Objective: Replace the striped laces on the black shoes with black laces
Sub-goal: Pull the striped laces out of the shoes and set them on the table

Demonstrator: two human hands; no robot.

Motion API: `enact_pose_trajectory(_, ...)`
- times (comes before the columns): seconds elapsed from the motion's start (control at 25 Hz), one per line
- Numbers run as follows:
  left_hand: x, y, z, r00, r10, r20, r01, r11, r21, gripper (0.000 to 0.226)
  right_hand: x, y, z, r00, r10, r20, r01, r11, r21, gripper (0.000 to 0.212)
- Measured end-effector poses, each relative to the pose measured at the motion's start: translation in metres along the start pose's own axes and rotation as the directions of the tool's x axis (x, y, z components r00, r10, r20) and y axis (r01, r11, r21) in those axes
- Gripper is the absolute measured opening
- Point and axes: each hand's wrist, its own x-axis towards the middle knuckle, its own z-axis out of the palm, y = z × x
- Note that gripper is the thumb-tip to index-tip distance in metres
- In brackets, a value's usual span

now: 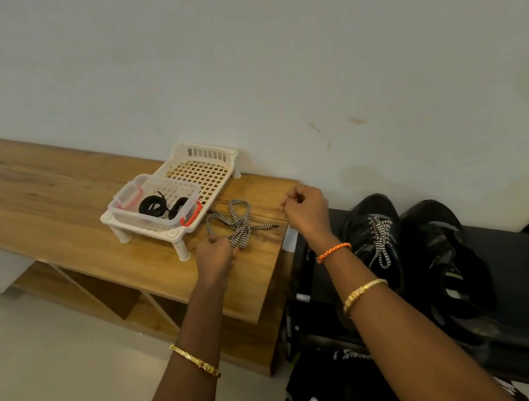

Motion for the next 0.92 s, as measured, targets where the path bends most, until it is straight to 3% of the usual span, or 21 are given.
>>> enact_pose_trajectory(0.12,-0.029,0.004,0.023,0.977,0.21,0.021,-0.211,0.968,0.137,0.025,-0.01,-0.016,-0.077,0.968,-0.054,-0.245,0.055,0.998,-0.002,0.026)
enact_pose_trajectory(0.2,-0.057,0.005,0.051,0.915,0.346,0.206,-0.386,0.9,0.203,0.015,-0.019,-0.007,-0.137,0.942,-0.042,-0.333,-0.005,0.99,-0.139,0.026)
enact_pose_trajectory(0.28,-0.083,-0.003,0.084,0.834,0.362,0.415,-0.485,0.841,0.24,0.017,-0.035,0.02,-0.192,0.928,0.041,-0.37,-0.195,0.9,-0.391,0.015)
enact_pose_trajectory(0.36,-0.102,-0.018,0.112,0.777,0.296,0.556,-0.504,0.821,0.267,0.031,-0.055,0.05,-0.23,0.894,0.259,-0.367,-0.423,0.757,-0.498,0.038)
enact_pose_trajectory(0.4,-0.108,-0.027,0.121,0.769,0.26,0.584,-0.493,0.822,0.284,0.04,-0.064,0.064,-0.239,0.87,0.343,-0.353,-0.481,0.746,-0.461,0.046)
enact_pose_trajectory(0.52,-0.117,-0.05,0.141,0.808,0.196,0.555,-0.431,0.839,0.331,0.06,-0.081,0.093,-0.241,0.849,0.403,-0.342,-0.504,0.811,-0.297,0.047)
enact_pose_trajectory(0.64,-0.119,-0.055,0.152,0.852,0.245,0.462,-0.454,0.784,0.422,0.054,-0.085,0.102,-0.236,0.833,0.359,-0.421,-0.489,0.834,-0.256,0.037)
enact_pose_trajectory(0.8,-0.12,-0.056,0.156,0.828,0.314,0.465,-0.531,0.708,0.467,0.051,-0.085,0.101,-0.246,0.77,0.32,-0.553,-0.503,0.837,-0.216,0.034)
enact_pose_trajectory(0.92,-0.125,-0.061,0.154,0.82,0.332,0.466,-0.549,0.686,0.478,0.051,-0.088,0.105,-0.257,0.751,0.324,-0.575,-0.513,0.835,-0.199,0.033)
